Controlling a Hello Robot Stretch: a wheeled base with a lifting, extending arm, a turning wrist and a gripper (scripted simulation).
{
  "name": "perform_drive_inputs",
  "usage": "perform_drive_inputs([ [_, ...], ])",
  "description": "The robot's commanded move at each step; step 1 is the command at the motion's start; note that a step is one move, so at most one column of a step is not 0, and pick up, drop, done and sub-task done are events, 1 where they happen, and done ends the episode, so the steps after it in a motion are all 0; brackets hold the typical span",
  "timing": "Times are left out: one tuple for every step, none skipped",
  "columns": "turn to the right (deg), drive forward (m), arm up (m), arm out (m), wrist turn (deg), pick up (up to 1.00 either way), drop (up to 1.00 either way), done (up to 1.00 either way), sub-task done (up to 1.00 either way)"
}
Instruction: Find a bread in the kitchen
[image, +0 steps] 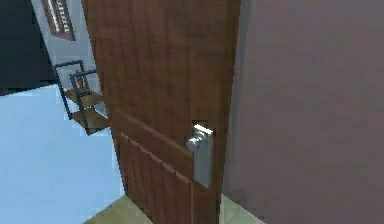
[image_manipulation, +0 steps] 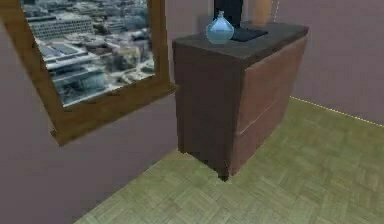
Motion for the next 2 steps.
perform_drive_inputs([
  [-45.0, 0.00, 0.00, 0.00, 0.0, 0.00, 0.00, 0.00, 0.00],
  [-9.0, 0.00, 0.00, 0.00, 0.0, 0.00, 0.00, 0.00, 0.00],
])
